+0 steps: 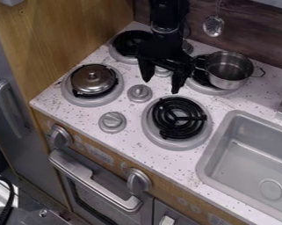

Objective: Moved the silver lid to the middle of the stove

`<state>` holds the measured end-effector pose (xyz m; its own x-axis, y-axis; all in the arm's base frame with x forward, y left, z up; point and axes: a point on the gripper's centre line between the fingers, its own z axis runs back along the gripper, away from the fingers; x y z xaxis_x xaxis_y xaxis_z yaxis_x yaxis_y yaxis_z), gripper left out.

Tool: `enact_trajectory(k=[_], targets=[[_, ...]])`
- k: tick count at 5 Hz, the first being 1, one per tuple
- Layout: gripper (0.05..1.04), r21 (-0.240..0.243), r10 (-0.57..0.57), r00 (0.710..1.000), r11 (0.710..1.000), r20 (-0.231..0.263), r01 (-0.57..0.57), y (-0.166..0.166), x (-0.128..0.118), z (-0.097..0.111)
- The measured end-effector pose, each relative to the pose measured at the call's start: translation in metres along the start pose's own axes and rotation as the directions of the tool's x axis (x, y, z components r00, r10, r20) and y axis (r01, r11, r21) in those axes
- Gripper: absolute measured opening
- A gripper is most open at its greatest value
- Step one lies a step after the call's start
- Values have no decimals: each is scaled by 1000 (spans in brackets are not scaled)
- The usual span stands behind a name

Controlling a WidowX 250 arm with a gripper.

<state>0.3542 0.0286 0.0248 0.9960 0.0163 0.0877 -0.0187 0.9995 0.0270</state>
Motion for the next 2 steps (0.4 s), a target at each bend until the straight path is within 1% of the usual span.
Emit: enact_trajectory(k=[1,2], targets=[[998,-3,-3,999,1000,-46,2,-1,-7,-14],[998,30,33,998,999,-57,-32,27,5,-36]])
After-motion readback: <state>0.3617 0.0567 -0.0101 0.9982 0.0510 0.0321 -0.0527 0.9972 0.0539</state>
